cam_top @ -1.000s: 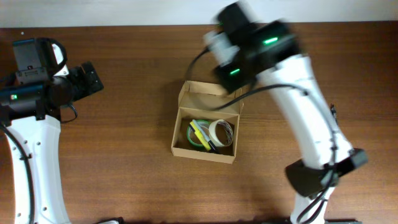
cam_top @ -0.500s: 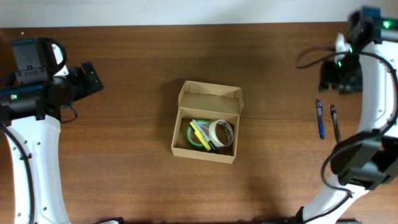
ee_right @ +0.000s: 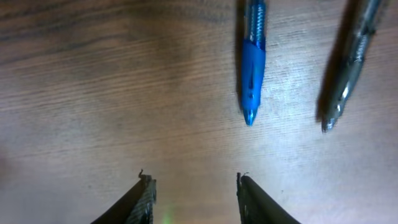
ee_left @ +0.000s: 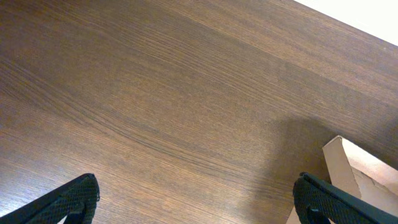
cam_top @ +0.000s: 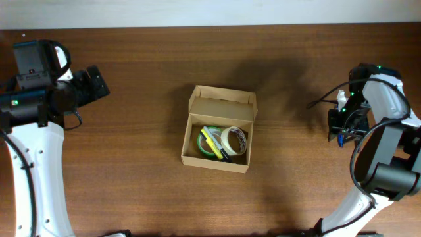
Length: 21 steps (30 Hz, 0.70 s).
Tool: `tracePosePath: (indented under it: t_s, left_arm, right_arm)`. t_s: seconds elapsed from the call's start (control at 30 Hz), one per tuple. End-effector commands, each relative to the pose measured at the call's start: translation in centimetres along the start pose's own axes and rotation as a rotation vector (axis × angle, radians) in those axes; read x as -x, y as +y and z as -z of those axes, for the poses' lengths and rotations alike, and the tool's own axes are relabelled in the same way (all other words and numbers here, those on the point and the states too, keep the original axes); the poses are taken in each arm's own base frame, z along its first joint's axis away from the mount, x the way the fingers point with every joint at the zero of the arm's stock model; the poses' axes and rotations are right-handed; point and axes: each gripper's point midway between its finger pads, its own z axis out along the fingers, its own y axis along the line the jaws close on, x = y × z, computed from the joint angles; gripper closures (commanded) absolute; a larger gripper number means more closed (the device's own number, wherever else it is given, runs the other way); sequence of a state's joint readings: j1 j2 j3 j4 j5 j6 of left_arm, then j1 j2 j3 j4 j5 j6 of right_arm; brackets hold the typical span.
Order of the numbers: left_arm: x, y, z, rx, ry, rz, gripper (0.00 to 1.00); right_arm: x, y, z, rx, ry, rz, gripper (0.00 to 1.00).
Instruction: Pack container
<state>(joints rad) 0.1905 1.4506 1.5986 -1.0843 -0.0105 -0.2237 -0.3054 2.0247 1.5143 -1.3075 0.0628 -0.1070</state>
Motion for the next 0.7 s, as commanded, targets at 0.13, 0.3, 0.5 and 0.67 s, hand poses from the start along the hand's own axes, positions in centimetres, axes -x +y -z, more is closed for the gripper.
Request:
tracePosePath:
  t_s: [0.13,0.3,0.5,0.67]
  left_arm:
    - [0.0,0.0,0.1,-0.005,-0.002,-0.013,0.01]
    - [0.1,0.0,0.1,-0.004,-0.004,-0.013,0.01]
    - [0.3,0.0,0.1,-0.005,-0.013,-0.013,0.01]
    - [0.5,0.0,0.1,-0.006,-0.019,-0.013,0.01]
  right_arm:
    - [0.5,-0.9,-0.4,-0.017,-0.025,0.045,0.60]
    - [1.1,-1.5,-0.4,-0.022,-0.052,0.044,0.60]
    - [2.1,-1.9,-0.3,-0.029,-0.094,0.047,0.60]
    - [2.7,-2.0,-0.3,-0.033,-0.120,0.052,0.60]
